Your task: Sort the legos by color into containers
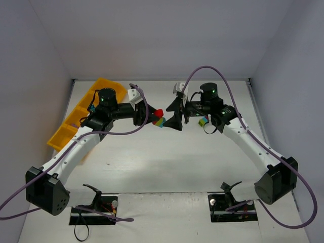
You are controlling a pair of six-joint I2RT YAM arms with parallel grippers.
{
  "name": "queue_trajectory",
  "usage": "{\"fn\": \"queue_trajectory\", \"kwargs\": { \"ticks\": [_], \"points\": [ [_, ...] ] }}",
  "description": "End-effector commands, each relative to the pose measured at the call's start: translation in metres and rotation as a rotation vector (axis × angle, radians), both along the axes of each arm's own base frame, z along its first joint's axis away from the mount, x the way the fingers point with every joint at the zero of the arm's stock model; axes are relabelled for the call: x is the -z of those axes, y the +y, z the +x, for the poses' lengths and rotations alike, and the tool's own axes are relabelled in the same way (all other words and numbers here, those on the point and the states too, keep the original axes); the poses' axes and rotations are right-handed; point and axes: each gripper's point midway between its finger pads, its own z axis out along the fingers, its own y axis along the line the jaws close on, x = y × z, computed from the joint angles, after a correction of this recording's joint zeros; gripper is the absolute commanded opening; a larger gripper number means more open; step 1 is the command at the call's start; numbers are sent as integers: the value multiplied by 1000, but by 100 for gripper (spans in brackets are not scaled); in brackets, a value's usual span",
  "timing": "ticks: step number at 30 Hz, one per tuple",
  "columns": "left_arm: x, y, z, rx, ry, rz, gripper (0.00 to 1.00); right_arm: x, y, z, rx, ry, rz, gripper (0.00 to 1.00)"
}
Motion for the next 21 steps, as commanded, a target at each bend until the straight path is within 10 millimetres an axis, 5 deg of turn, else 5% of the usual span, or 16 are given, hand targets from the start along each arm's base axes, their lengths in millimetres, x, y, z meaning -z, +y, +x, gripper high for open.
{"fn": "queue_trajectory", "kwargs": {
  "ticks": [1, 11, 21],
  "points": [
    [-41, -2, -11, 85, -185, -73, 0, -34, 11, -9, -102, -48, 80, 72],
    [-49, -4, -20, 139, -206, -95, 0, -30, 22, -15, -158, -14, 88, 69],
    [-45, -7, -20, 149, -205, -95, 0, -33, 25, -15, -183, -14, 97, 52]
  ]
}}
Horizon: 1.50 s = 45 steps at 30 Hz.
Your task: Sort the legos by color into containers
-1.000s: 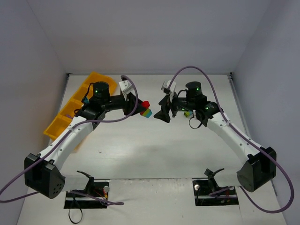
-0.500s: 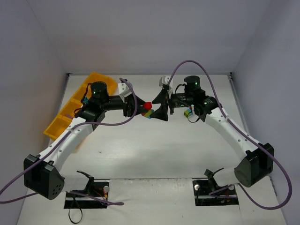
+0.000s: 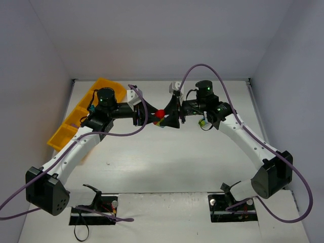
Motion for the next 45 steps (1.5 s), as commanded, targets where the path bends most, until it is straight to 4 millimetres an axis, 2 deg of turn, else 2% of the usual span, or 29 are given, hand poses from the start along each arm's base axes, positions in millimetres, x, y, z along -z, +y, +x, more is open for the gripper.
{"fn": "queue_trajectory", "kwargs": {
  "ticks": [1, 2, 3, 5, 6, 10, 15, 16, 19, 22, 25, 26, 28, 30, 31, 32, 33, 34, 36, 37, 40, 41, 43, 45],
  "points": [
    [-30, -3, -7, 50, -138, -56, 0, -25, 6, -2, -47, -66, 56, 47],
    [-30, -3, -7, 51, -139, -57, 0, -23, 6, -2, -49, -61, 54, 37],
    [-30, -3, -7, 51, -138, -56, 0, -22, 6, -2, -49, -59, 53, 37],
    [-29, -3, -7, 51, -142, -55, 0, -17, 5, -2, -45, -50, 46, 9],
    [-28, -2, -7, 49, -139, -50, 0, -15, 4, -2, -40, -44, 42, 2],
    [-22, 1, -5, 39, -159, -23, 0, -1, -5, -3, -14, -5, 27, 0],
    [-14, 6, -6, 36, -160, 19, 0, 7, -28, 5, 55, 21, 20, 0],
    [-13, 9, -3, 30, -166, 25, 0, 5, -31, 4, 66, 18, 22, 0],
    [-12, 13, -1, 24, -162, 27, 0, 16, -38, 1, 97, 42, 7, 0],
    [-9, 18, 5, -5, -148, 40, 0, 27, -41, -2, 123, 84, -9, 0],
    [3, 36, 27, -133, -113, 73, 0, 30, -44, -1, 155, 90, -20, 0],
    [8, 51, 47, -246, -97, 95, 0, 30, -46, 2, 180, 82, -27, 0],
    [18, 70, 67, -395, -24, 110, 0, 29, -47, 4, 198, 74, -31, 0],
    [21, 102, 98, -640, 64, 107, 0, 28, -48, 7, 216, 73, -32, 0],
    [30, 115, 103, -732, 144, 117, 0, 28, -48, 8, 224, 76, -35, 0],
    [28, 127, 110, -843, 239, 81, 0, 29, -49, 11, 247, 78, -41, 0],
    [31, 160, 126, -1066, 280, 83, 0, 29, -49, 12, 259, 80, -44, 0],
    [48, 182, 121, -1197, 379, 128, 0, 29, -49, 12, 265, 80, -46, 0],
    [49, 214, 119, -1417, 472, 99, 0, 30, -50, 17, 298, 77, -55, 0],
    [57, 246, 110, -1594, 487, 132, 0, 28, -50, 18, 313, 77, -57, 0],
    [68, 291, 89, -1854, 506, 119, 0, 25, -53, 26, 369, 88, -57, 0],
    [76, 298, 83, -1893, 532, 112, 0, 23, -53, 28, 385, 90, -55, 0],
    [81, 313, 77, -1927, 577, 88, 0, 20, -54, 30, 404, 103, -48, 0],
    [85, 319, 75, -1940, 600, 81, 0, 20, -54, 31, 414, 103, -48, 0]
  ]
}}
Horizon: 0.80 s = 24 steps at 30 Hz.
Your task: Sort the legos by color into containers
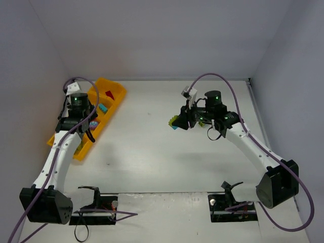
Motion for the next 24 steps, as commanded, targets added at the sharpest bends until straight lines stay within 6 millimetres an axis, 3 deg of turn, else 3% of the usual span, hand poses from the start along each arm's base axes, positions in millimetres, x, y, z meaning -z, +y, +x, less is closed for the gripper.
{"fn": "queue_trajectory", "kwargs": {
  "ticks": [1, 5, 8, 9, 10, 12, 13, 14, 15, 16, 17, 18, 19, 20, 21, 24],
  "points": [
    [-8, 36, -13, -207, -28, -6, 0, -41, 1, 9, 56, -101, 55, 0],
    [-20, 24, 7, -105, -53, -9, 0, -36, -1, 8, 79, -82, 62, 0],
    [-34, 14, 39, -33, -91, -14, 0, -33, 0, 7, 79, -69, 68, 0],
    [-29, 9, 56, -4, -84, -17, 0, -30, 0, 6, 77, -63, 67, 0],
    [-44, 8, 68, 4, -121, -11, 0, -29, 0, 6, 73, -62, 67, 0],
    [-36, 5, 97, 20, -118, -5, 0, -27, 1, 6, 70, -56, 69, 0],
    [-52, 5, 111, 25, -156, 3, 0, -24, 1, 6, 70, -50, 66, 0],
    [-51, 5, 121, 25, -159, 6, 0, -22, 1, 5, 70, -42, 65, 0],
    [-36, 5, 140, 27, -136, 13, 0, -18, 1, 4, 70, -35, 61, 0],
    [-37, 5, 150, 27, -145, 16, 0, -16, 0, 3, 71, -28, 59, 0],
    [-50, 5, 163, 27, -180, 18, 0, -14, 0, 2, 68, -24, 58, 0],
    [-31, 5, 180, 25, -153, 22, 0, -12, 0, 1, 66, -23, 57, 0],
    [-30, 6, 189, 18, -155, 28, 0, -8, -2, 0, 69, -15, 53, 0],
    [-44, 6, 202, 16, -192, 31, 0, -8, -1, -1, 66, -13, 52, 0],
    [-26, 6, 217, 19, -166, 37, 3, -7, -1, -2, 63, -10, 55, 0],
    [-23, 5, 250, 40, -182, 62, 4, -7, -1, -5, 57, -6, 58, 0]
  ]
}}
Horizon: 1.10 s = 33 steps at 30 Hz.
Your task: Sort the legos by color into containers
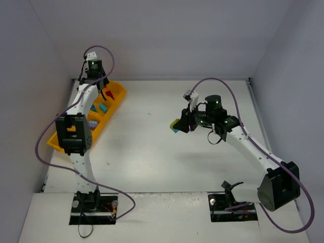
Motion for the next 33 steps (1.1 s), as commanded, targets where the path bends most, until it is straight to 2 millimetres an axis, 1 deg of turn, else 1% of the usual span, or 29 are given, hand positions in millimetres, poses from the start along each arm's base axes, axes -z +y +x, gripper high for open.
{"fn": "queue_trajectory", "kwargs": {
  "ticks": [1, 2, 3, 4, 5, 6, 8, 11, 12, 13, 14, 15, 16, 17, 19, 20, 21, 22, 23, 24, 25, 26, 27, 28, 29, 30, 31, 32, 33],
  "points": [
    [-48, 0, 39, 22, -152, 40, 4, -27, 7, -1, -25, -82, 60, 0],
    [-31, 0, 49, 23, -128, 42, 5, -26, 7, 0, -25, -79, 59, 0],
    [-42, 1, 57, 21, -157, 38, 7, -26, 7, 0, -24, -78, 58, 0],
    [-40, 3, 61, 18, -158, 35, 9, -25, 7, 1, -19, -72, 57, 0],
    [-27, 4, 66, 9, -141, 33, 11, -25, 8, 0, -10, -55, 64, 0],
    [-27, 6, 68, 2, -145, 33, 20, -25, 8, 0, -6, -49, 66, 0],
    [-18, 8, 70, -13, -133, 24, 32, -28, 7, 1, 12, -45, 70, 0],
    [-16, 5, 68, -1, -128, 13, 44, -29, 5, 3, 32, -49, 70, 0],
    [-19, 4, 66, 4, -131, 11, 52, -28, 5, 4, 34, -47, 66, 0],
    [-16, 4, 64, 12, -122, 15, 56, -27, 6, 5, 32, -46, 64, 0],
    [-27, 2, 62, 28, -144, 13, 60, -30, 6, 6, 29, -54, 66, 0],
    [-31, 2, 59, 42, -146, 30, 66, -31, 7, 7, 27, -56, 67, 0],
    [-31, 0, 57, 56, -142, 34, 68, -32, 8, 7, 23, -62, 67, 0],
    [-43, -2, 52, 75, -156, 32, 69, -34, 8, 8, 13, -76, 67, 0],
    [-54, -17, 45, 158, -168, 7, 69, -42, 10, 10, -2, -104, 70, 0],
    [-65, -23, 35, 191, -185, -4, 69, -44, 12, 10, -18, -108, 76, 0],
    [-71, -42, 28, 289, -197, -50, 69, -51, 13, 11, -38, -145, 77, 0],
    [-100, -54, 16, 350, -257, -70, 69, -55, 14, 10, -51, -154, 82, 0],
    [-89, -68, 4, 413, -234, -103, 69, -59, 16, 8, -74, -165, 91, 0],
    [-98, -90, -10, 515, -248, -154, 69, -67, 18, 8, -87, -184, 101, 0],
    [-122, -103, -30, 582, -290, -166, 69, -71, 18, 7, -99, -196, 107, 0],
    [-112, -115, -45, 637, -262, -190, 69, -74, 20, 7, -110, -203, 111, 0],
    [-115, -135, -61, 703, -261, -204, 69, -76, 20, 6, -122, -214, 113, 0],
    [-137, -151, -87, 785, -299, -219, 69, -80, 21, 6, -129, -225, 118, 0],
    [-122, -163, -104, 829, -263, -241, 69, -81, 22, 7, -136, -227, 120, 0],
    [-125, -184, -122, 902, -267, -249, 69, -84, 25, 1, -181, -237, 135, 0],
    [-140, -199, -150, 1005, -294, -263, 69, -87, 26, 0, -202, -245, 142, 0],
    [-139, -208, -166, 1064, -286, -267, 69, -88, 28, -1, -216, -247, 145, 0],
    [-131, -218, -182, 1121, -267, -267, 69, -88, 29, -2, -229, -255, 149, 0]
  ]
}}
